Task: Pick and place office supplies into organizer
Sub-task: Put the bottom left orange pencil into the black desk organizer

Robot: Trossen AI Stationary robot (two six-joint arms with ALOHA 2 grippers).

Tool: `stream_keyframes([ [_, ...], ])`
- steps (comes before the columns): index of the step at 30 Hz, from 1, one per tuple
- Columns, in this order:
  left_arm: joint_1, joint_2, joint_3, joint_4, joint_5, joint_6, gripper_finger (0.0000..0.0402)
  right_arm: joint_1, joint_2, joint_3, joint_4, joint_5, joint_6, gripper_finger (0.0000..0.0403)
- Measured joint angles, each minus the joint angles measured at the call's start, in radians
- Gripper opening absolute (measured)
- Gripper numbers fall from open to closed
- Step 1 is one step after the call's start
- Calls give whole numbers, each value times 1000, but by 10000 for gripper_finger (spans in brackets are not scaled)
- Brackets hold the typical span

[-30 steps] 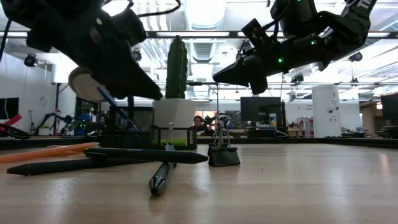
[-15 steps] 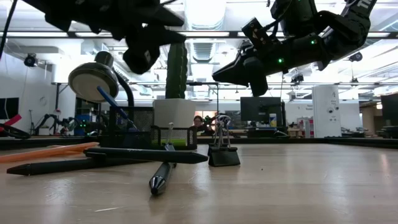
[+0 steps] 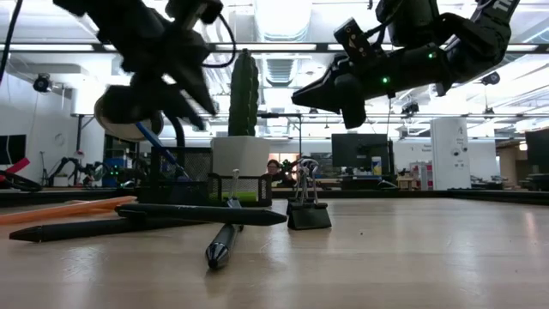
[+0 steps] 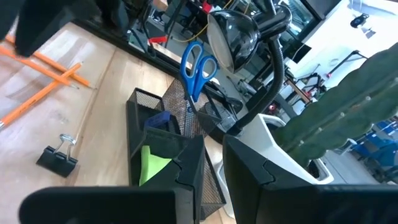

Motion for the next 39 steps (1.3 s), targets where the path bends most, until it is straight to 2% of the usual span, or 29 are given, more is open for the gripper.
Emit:
stream_keyframes([
  [7,-7,19,117,-371,54,-156,86,0,0,0,-2,0,0,47],
  [13,-14,68,123,-442,143,-209,86,0,0,0,-1,0,0,47],
  [19,-15,182,142,-586,245,-235,86,0,0,0,-4,0,0,47],
  [29,-15,285,176,-602,283,-233,86,-1,0,3,-4,0,0,47],
  [39,-15,292,168,-610,284,-233,86,-4,0,5,-4,0,-8,47],
])
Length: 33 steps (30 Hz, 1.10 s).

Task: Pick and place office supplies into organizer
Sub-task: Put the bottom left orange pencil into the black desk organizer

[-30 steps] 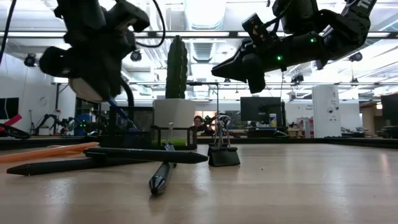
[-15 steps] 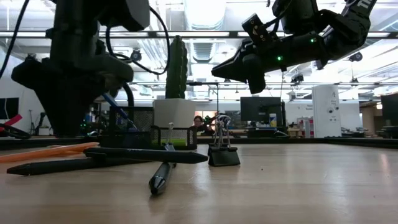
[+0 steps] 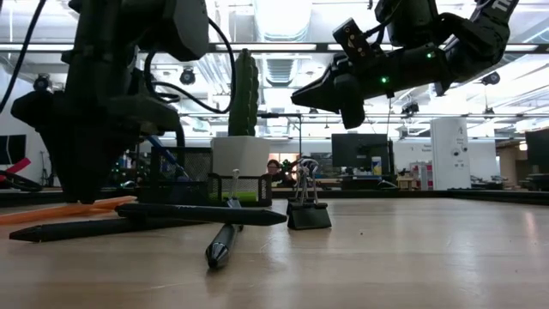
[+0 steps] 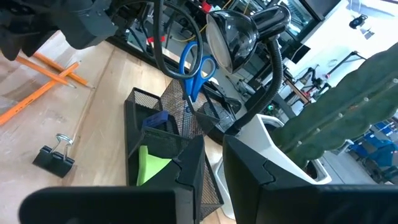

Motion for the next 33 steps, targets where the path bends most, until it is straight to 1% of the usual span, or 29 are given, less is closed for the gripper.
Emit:
stream_keyframes([
  [10,0,8,-15,0,-17,1,86,0,0,0,0,0,0,47],
  [13,0,8,-18,2,-38,2,86,0,0,0,0,0,0,47],
  [26,0,8,-31,11,-48,1,86,0,0,0,0,0,0,47],
  [33,0,8,-31,66,-66,2,86,0,0,0,0,0,0,47],
])
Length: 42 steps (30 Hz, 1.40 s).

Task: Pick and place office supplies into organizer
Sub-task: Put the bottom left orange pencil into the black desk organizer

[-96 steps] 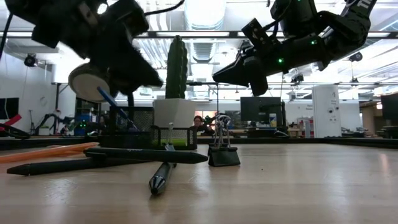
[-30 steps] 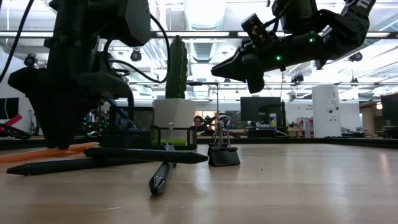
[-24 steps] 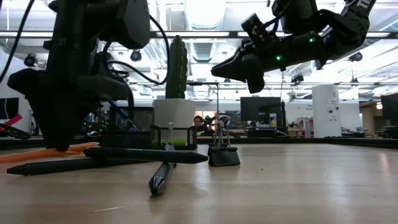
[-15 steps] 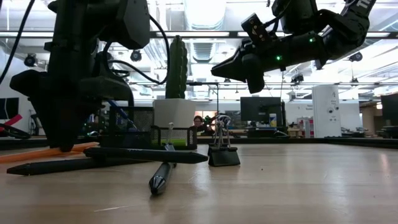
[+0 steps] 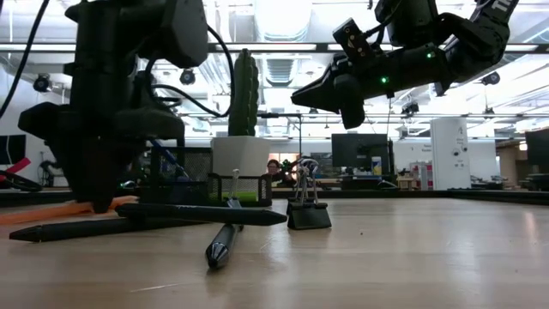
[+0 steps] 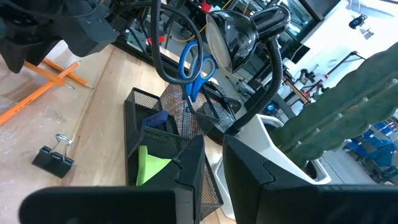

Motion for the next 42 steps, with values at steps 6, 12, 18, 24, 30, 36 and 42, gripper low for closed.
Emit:
stream_keyframes([
  [6,0,0,-1,2,-2,9,86,0,0,0,0,0,0,47],
  [12,0,0,-10,0,-7,10,86,0,0,0,0,0,0,47],
  [18,0,-2,-39,21,-7,8,86,0,0,0,0,0,0,47],
  [24,0,-2,-43,31,-7,32,86,0,0,0,0,0,0,47],
  [30,0,-2,-43,37,-8,35,86,0,0,0,0,0,0,47],
  [36,0,-2,-47,40,-6,36,86,0,0,0,0,0,0,47],
  [42,-1,-1,-45,41,-5,52,86,0,0,0,0,0,0,47],
])
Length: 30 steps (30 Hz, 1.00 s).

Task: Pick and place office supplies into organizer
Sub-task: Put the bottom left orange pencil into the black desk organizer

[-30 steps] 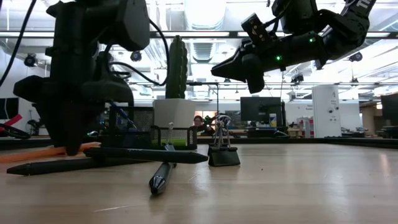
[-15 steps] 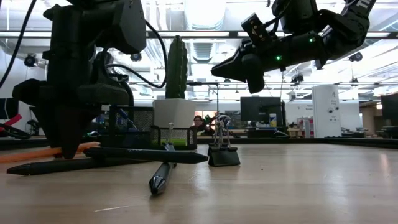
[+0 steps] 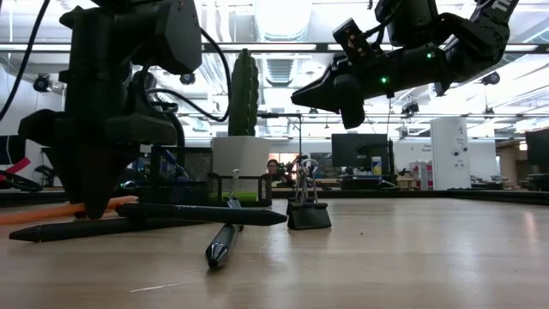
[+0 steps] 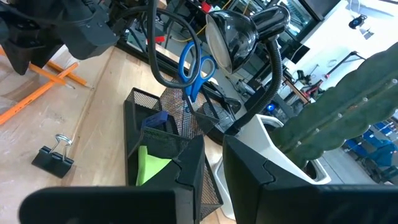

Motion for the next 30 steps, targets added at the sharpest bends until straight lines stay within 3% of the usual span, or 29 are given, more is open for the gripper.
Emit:
stream_keyframes([
  [7,1,0,0,2,8,10,77,0,0,0,0,0,0,47],
  [14,1,1,1,15,25,19,12,0,0,0,0,0,0,47],
  [30,-5,-45,75,11,71,122,7,0,0,0,0,0,0,47],
])
